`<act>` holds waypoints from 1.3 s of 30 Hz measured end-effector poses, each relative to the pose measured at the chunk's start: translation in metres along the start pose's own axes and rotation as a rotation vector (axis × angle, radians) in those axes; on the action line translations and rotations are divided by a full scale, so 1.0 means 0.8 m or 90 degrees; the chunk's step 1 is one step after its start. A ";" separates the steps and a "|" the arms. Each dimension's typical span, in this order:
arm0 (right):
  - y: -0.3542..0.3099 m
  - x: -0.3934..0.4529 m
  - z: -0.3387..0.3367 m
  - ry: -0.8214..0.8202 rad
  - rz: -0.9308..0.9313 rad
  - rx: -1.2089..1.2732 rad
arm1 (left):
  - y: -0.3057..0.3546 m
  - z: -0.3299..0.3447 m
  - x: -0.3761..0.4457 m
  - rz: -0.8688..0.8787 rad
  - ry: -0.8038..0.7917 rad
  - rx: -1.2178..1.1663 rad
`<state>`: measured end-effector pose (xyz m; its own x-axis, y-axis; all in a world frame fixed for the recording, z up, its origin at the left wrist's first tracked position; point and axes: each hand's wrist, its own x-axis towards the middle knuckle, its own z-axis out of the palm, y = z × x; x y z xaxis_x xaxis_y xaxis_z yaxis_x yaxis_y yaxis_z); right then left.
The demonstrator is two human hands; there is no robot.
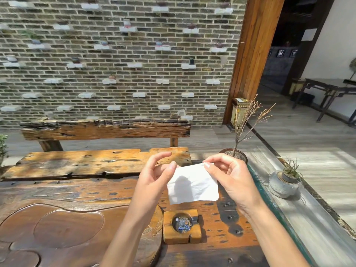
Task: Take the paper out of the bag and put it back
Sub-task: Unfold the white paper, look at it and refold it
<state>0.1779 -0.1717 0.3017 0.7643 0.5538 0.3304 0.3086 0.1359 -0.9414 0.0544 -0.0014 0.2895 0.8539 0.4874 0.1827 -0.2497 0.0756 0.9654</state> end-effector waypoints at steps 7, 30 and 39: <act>-0.006 0.004 0.020 -0.012 0.084 0.064 | -0.005 0.024 0.005 0.066 0.048 0.036; 0.005 -0.016 0.043 0.196 -0.098 0.103 | 0.004 0.048 0.001 -0.069 0.049 -0.328; 0.002 -0.015 0.035 -0.043 0.216 0.300 | -0.006 0.050 0.004 0.027 0.015 0.009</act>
<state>0.1532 -0.1555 0.2944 0.7337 0.6793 0.0148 -0.2444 0.2843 -0.9271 0.0767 -0.0347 0.2930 0.8321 0.5097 0.2188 -0.2780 0.0419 0.9597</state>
